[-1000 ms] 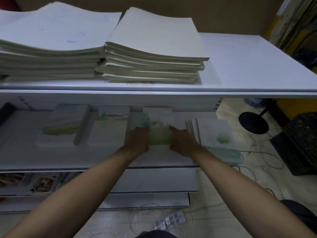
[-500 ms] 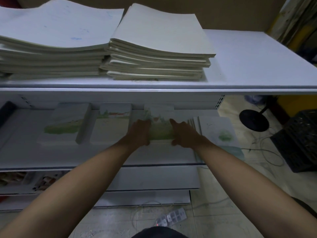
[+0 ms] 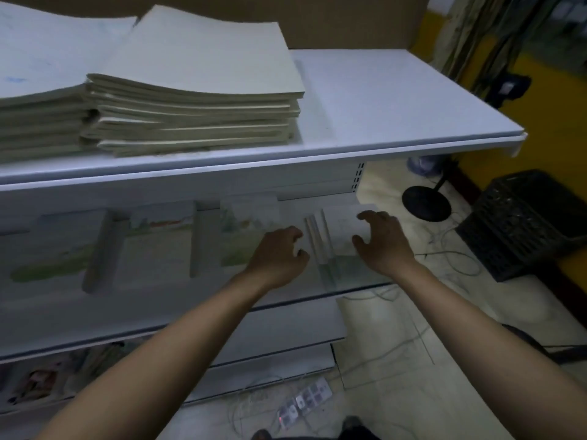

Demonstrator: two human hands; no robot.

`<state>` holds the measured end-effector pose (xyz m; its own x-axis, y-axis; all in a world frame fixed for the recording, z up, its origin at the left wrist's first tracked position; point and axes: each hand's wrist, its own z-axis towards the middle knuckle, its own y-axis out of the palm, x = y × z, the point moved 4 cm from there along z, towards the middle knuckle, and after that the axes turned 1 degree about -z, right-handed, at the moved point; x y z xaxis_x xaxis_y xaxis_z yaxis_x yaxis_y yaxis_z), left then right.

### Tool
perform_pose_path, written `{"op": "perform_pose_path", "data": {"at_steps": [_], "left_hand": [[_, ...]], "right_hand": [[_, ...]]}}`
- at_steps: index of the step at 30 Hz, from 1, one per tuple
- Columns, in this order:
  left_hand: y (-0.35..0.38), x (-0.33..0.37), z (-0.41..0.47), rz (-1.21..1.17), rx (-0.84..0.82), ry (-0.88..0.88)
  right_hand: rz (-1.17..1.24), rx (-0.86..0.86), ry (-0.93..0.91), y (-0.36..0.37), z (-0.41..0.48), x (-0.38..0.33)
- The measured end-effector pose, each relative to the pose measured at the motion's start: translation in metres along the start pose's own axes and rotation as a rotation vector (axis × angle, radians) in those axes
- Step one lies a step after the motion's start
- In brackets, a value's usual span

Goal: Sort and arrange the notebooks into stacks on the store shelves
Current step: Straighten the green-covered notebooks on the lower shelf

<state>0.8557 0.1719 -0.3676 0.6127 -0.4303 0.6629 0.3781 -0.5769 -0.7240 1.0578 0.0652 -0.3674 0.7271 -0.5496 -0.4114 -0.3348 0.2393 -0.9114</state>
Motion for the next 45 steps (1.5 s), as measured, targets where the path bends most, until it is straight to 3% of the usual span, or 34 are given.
{"op": "perform_pose_path", "data": {"at_steps": [3, 5, 8, 15, 19, 22, 25, 29, 32, 36, 45], "left_hand": [[0.037, 0.021, 0.011, -0.19, -0.071, -0.111], [0.06, 0.031, 0.019, -0.32, -0.08, -0.233], [0.077, 0.041, 0.033, -0.462, 0.04, -0.393], [0.088, 0.047, 0.054, -0.863, 0.222, -0.616], [0.1, 0.059, 0.053, -0.791, 0.205, -0.488], [0.095, 0.071, 0.04, -0.676, 0.292, -0.345], [0.087, 0.07, 0.022, -0.643, 0.391, -0.224], [0.076, 0.058, 0.009, -0.427, 0.365, -0.119], [0.086, 0.065, 0.0, -0.487, 0.338, -0.111], [0.105, 0.074, -0.006, -0.562, 0.502, -0.013], [0.111, 0.08, -0.011, -0.671, 0.56, 0.027]], "right_hand": [[0.068, 0.005, 0.223, -0.011, 0.009, 0.047], [0.14, -0.099, 0.265, -0.006, 0.012, 0.06], [0.177, -0.233, 0.234, 0.013, 0.014, 0.066], [0.334, -0.196, 0.115, 0.032, 0.026, 0.087], [0.49, -0.194, 0.086, 0.025, 0.021, 0.098], [0.648, -0.226, 0.077, 0.024, 0.022, 0.11], [0.82, -0.26, -0.002, 0.013, 0.027, 0.106], [0.988, -0.335, -0.148, -0.014, 0.027, 0.083], [1.099, -0.329, -0.141, -0.007, 0.022, 0.075], [1.158, -0.316, -0.083, 0.007, 0.012, 0.061], [1.197, -0.302, -0.044, 0.005, 0.013, 0.064]]}}
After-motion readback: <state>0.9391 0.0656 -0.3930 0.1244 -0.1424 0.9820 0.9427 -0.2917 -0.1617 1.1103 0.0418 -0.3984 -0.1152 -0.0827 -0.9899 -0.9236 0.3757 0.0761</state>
